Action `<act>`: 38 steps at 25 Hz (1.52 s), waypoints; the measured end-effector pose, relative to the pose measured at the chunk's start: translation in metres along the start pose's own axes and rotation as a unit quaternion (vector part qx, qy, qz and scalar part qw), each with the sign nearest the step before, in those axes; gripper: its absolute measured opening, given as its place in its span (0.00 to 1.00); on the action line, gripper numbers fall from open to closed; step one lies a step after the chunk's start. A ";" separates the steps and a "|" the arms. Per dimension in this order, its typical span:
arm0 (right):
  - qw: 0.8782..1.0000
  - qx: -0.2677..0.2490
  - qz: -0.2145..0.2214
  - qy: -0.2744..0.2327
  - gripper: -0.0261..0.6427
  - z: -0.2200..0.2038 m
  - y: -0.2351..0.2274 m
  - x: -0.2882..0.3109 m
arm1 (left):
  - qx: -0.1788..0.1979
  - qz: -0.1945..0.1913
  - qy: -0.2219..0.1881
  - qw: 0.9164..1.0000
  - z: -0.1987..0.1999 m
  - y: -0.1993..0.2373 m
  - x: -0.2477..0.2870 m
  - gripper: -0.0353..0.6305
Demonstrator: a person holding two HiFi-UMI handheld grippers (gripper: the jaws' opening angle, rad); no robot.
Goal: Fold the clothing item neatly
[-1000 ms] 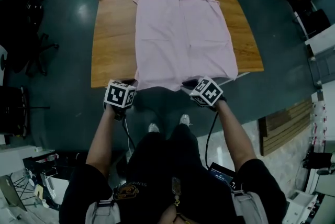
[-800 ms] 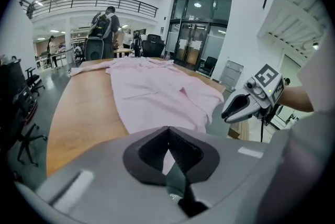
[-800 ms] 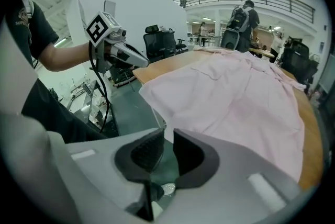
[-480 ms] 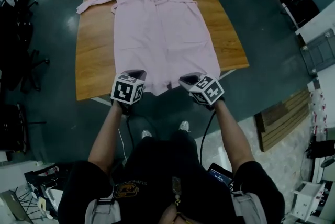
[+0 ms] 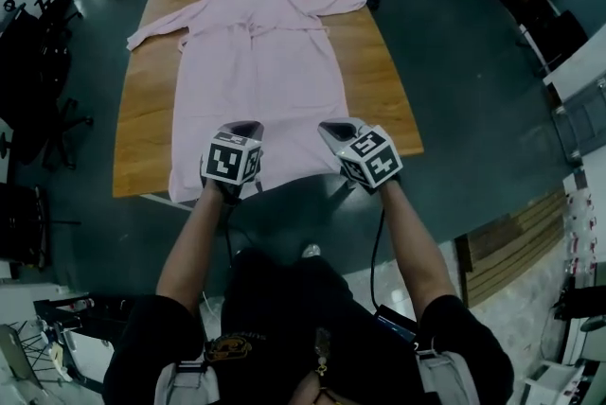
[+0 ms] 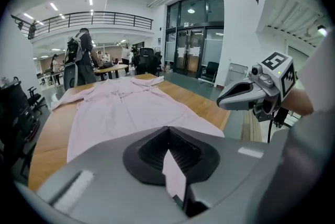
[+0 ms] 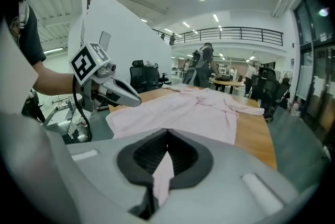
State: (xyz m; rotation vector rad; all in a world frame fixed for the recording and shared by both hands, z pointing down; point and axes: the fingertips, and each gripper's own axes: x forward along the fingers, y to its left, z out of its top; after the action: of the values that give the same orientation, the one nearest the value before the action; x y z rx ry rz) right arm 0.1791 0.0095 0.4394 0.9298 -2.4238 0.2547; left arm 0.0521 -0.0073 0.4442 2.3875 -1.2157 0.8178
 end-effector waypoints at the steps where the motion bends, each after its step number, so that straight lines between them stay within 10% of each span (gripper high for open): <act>1: 1.000 0.001 -0.005 -0.008 0.04 0.006 -0.012 -0.004 | 0.001 0.005 -0.001 1.000 0.010 -0.003 0.003 0.06; 25: 0.988 0.023 -0.151 -0.034 0.04 0.140 -0.308 0.054 | 0.039 -0.042 -0.094 0.994 0.286 0.076 0.164 0.06; 38: 0.982 0.053 -0.177 0.026 0.08 0.101 -0.487 0.142 | 0.013 -0.028 -0.085 0.996 0.320 0.115 0.307 0.06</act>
State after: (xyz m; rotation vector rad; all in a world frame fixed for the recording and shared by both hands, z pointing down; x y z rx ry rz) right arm 0.3735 -0.4690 0.4241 1.3619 -2.1648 0.2740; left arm 0.2102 -0.4344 0.3930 2.5421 -1.2015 0.6284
